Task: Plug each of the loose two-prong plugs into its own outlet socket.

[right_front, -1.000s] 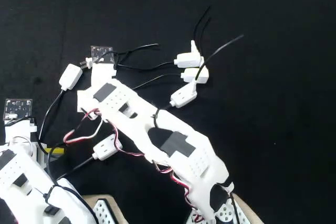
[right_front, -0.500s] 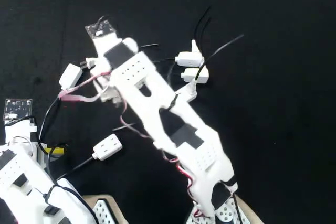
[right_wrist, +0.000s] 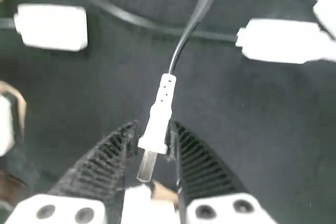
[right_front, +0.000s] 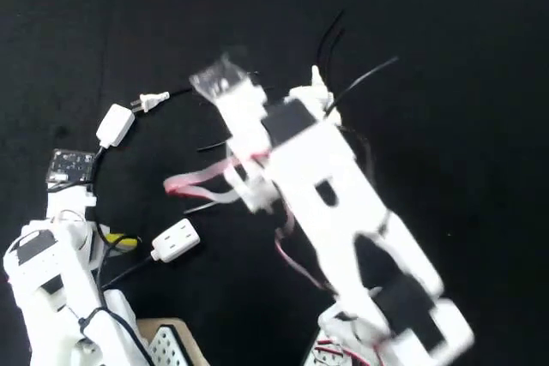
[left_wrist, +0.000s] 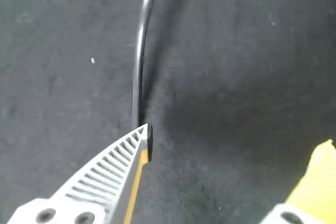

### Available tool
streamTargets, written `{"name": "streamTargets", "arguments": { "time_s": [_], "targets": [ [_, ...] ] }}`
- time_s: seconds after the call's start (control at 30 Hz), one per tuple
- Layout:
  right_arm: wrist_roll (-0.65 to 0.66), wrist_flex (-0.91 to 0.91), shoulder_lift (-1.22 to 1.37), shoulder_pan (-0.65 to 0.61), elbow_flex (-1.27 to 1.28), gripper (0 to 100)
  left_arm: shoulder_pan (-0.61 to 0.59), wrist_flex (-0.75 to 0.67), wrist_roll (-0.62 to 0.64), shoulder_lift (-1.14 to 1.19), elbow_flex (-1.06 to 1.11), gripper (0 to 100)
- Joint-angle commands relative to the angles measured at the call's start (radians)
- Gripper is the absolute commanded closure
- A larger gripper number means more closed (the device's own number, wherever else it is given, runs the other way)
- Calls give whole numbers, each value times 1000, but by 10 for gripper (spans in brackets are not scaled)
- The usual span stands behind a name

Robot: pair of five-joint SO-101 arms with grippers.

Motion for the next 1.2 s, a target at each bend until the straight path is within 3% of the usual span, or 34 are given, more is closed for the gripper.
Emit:
{"name": "streamTargets", "arguments": {
  "time_s": [0.0, 0.2, 0.47, 0.83, 1.17],
  "targets": [
    [61, -130, -168, 17, 328, 986, 28, -34, 46, -17, -21, 554],
    [120, -325, -119, 17, 628, 983, 36, -31, 41, -17, 18, 554],
    [114, -290, 199, 18, 506, 821, 41, -29, -25, -17, 27, 554],
    [118, -118, 638, 20, 82, 913, 47, -32, -58, -17, 39, 554],
    [115, -86, 704, 41, 4, 985, 47, -32, -58, -17, 41, 554]
  ]
}}
